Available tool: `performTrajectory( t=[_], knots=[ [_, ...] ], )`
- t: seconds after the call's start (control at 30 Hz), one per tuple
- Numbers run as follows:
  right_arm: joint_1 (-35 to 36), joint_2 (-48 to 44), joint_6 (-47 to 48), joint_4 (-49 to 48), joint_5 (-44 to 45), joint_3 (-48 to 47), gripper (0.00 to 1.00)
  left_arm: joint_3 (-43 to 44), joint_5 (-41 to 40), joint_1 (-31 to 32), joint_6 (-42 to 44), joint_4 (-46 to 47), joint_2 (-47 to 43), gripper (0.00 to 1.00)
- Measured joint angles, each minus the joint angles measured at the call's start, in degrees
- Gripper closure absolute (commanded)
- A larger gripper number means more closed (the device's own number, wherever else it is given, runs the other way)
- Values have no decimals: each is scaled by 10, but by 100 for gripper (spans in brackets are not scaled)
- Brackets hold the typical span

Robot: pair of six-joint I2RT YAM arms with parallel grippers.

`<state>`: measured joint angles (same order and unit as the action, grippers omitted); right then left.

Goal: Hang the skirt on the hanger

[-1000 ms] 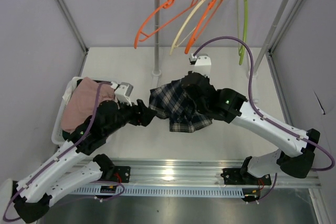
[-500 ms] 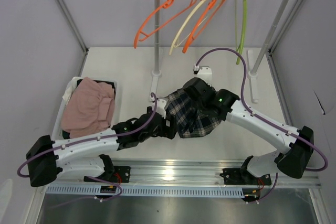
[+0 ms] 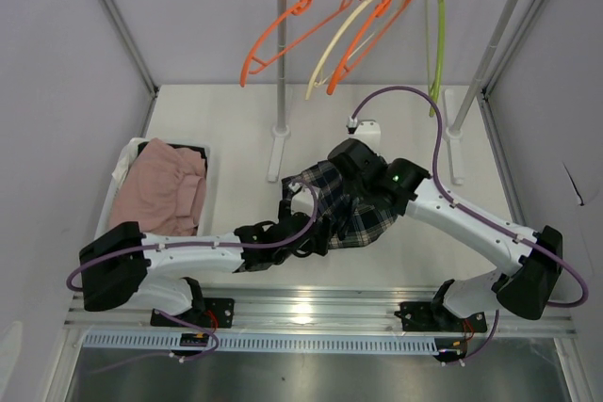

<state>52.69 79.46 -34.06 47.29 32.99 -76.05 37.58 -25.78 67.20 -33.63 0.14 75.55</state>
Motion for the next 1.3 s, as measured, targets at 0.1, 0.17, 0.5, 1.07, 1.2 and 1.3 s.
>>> performTrajectory(
  t=[0.1, 0.17, 0.5, 1.07, 1.2, 1.3],
  knots=[
    [0, 0, 0, 6, -3, -5, 100, 0, -27, 0, -10, 2, 11, 12],
    [0, 0, 0, 7, -5, -6, 100, 0, -42, 1, -14, 2, 12, 14],
    [10, 0, -5, 13, -8, -6, 100, 20, -103, 2, -15, 0, 24, 44],
    [-32, -23, 14, -32, -83, 88, 23, 100, -110, -37, -28, -123, 48, 100],
    [-22, -52, 8, -50, -99, 123, 19, 115, -62, -80, -34, -150, 53, 100],
    [5, -91, -14, -57, -97, 151, 18, 124, -29, -111, -35, -170, 67, 100]
  ],
)
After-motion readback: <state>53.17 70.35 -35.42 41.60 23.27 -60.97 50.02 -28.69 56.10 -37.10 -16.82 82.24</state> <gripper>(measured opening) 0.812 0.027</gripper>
